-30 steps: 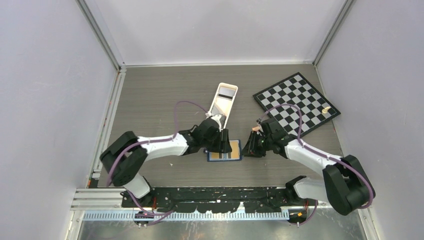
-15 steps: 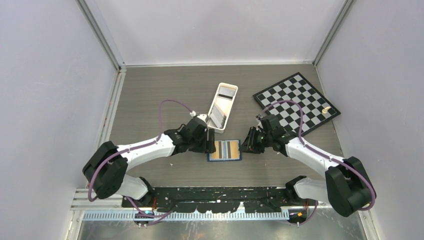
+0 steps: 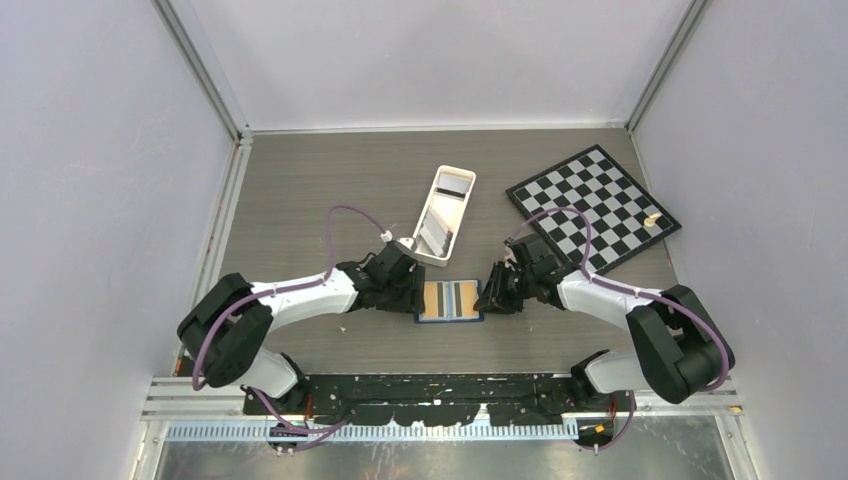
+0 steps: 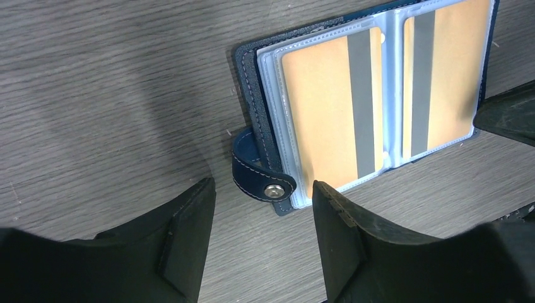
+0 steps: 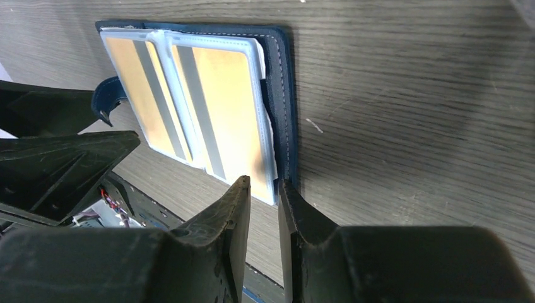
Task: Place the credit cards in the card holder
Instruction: Insert the credit card into the card holder.
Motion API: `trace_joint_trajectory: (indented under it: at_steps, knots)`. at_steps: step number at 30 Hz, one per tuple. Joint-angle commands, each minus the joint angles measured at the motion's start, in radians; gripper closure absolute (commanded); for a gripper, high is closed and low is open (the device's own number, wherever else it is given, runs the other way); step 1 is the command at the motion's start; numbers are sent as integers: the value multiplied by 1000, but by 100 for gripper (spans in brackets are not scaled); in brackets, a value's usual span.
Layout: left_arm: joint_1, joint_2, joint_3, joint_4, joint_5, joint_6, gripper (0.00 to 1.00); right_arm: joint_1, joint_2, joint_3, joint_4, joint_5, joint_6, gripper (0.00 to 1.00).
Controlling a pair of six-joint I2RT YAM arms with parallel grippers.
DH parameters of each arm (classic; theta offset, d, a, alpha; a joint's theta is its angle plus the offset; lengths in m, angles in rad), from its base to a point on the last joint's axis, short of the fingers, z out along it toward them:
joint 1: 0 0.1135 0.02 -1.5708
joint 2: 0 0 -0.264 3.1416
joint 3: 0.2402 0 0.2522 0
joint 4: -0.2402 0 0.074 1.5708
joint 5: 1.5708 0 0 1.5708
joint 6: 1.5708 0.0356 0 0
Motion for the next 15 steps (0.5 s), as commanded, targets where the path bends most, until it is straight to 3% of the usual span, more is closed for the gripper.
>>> trace_joint_trajectory:
  at_steps: [1, 15]
  knots:
    - [2, 8, -5, 34, -20, 0, 42, 7, 15, -7, 52, 14, 8, 72]
    - [2, 25, -6, 47, -3, -2, 53, 16, -7, 3, 79, -8, 22, 82]
